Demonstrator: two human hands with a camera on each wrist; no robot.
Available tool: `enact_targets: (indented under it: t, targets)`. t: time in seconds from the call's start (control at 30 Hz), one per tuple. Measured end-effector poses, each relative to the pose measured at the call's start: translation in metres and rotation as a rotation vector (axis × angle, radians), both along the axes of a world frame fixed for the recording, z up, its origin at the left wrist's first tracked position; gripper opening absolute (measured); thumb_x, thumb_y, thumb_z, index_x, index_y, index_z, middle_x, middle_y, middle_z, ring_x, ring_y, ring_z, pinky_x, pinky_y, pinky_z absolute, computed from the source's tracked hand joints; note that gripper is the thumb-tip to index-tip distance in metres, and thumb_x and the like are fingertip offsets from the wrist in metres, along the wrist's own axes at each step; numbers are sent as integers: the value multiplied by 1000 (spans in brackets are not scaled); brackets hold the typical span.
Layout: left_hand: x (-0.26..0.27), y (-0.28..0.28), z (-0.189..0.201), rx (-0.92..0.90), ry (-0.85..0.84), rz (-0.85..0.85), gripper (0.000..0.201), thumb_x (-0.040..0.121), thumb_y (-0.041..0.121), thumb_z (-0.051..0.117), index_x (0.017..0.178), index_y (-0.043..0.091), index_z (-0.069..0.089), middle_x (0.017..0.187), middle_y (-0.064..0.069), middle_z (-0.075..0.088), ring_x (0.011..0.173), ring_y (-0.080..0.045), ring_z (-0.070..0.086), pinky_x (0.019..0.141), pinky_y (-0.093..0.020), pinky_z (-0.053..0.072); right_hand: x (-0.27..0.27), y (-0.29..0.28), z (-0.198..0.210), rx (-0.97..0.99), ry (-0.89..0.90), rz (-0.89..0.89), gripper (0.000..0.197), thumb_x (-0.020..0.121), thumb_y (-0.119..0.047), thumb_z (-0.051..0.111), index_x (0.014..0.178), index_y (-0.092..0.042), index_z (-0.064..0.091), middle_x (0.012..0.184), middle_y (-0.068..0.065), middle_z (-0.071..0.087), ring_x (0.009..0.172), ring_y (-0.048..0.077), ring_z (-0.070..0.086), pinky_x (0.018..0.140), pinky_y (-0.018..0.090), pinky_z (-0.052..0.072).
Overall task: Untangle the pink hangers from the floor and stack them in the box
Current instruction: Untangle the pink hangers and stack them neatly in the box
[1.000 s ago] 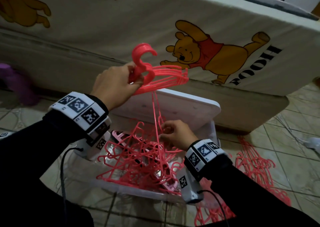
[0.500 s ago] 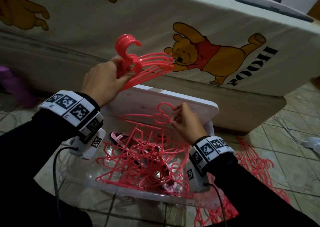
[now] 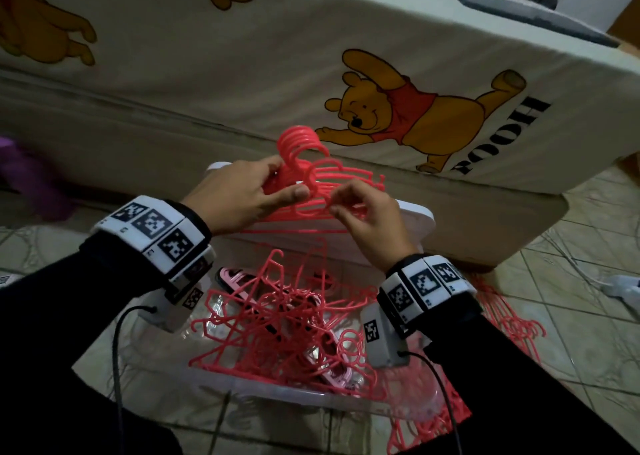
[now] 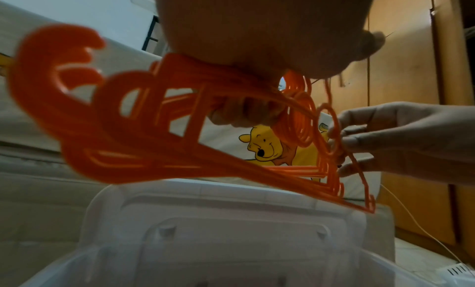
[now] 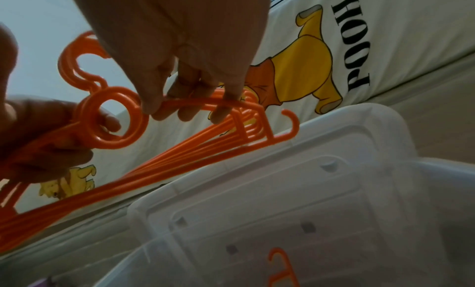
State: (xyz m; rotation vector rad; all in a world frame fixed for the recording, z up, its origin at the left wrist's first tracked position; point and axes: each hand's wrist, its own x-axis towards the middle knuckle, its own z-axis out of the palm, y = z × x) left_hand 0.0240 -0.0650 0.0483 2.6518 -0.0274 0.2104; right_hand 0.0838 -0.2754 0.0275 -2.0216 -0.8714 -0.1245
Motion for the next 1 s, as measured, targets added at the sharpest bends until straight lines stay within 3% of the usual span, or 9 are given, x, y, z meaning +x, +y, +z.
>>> enact_targets:
  t: [0.07,0.13,0.3,0.4,0.5,0.6,0.73,0.9,1.0]
  targets:
    - [0,-1,-1,-2,0,-22,84,55,99,19,100,36,51,77,16,58,74,-11,55,71,-31,43,1,3,0,35,31,-10,10,81,-2,69,87,-8,66,80,-9,62,74,1,58,70,9,44]
    - [-1,-3,-2,34,-23,-39,64,62,92,33,96,40,48,73,19,55,73,-10,58,67,-29,43,0,5,1,55,43,-7,9,80,-3,70,86,-9,66,78,-9,62,72,3,58,68,13,45]
    - [0,0,-7,214,-104,18,60,79,73,37,111,26,56,92,-6,70,90,-31,64,64,-31,33,2,6,-2,52,-57,-140,14,75,-10,77,79,-11,63,85,2,60,78,13,56,69,18,46]
    - [0,3,-5,184,-116,60,43,84,57,52,113,25,58,94,-10,70,91,-36,64,66,-35,39,11,0,-14,-136,-158,-249,15,76,-13,74,75,-14,59,81,0,57,79,15,51,70,28,40]
    - [0,5,-3,89,-96,98,45,79,60,56,110,29,59,90,-7,70,90,-35,65,72,-40,50,16,-2,-37,-459,46,-148,5,82,-14,67,82,-13,62,84,4,64,79,17,57,70,26,40]
    - [1,4,-3,17,-78,102,54,71,63,49,107,26,62,82,-3,67,87,-31,65,76,-42,52,6,7,-72,-791,167,56,15,86,-17,62,99,-13,66,100,7,69,95,23,64,76,23,42]
    - [1,0,-5,22,-73,101,47,71,60,50,99,24,63,73,4,58,87,-30,65,76,-38,48,-19,25,-114,-1027,271,184,32,90,-24,59,118,-7,56,114,17,64,103,33,62,88,39,51]
    - [-1,1,-9,150,-135,88,35,81,53,58,100,24,62,82,1,68,86,-28,64,65,-28,28,-28,32,-120,-1090,266,257,22,89,-13,56,105,1,64,103,22,66,94,36,64,80,39,52]
    - [-1,3,-8,163,-143,88,42,80,61,53,104,28,61,85,1,69,86,-29,64,64,-28,27,-24,35,-108,-1036,268,278,21,88,-9,54,103,0,66,104,22,66,98,33,63,84,36,49]
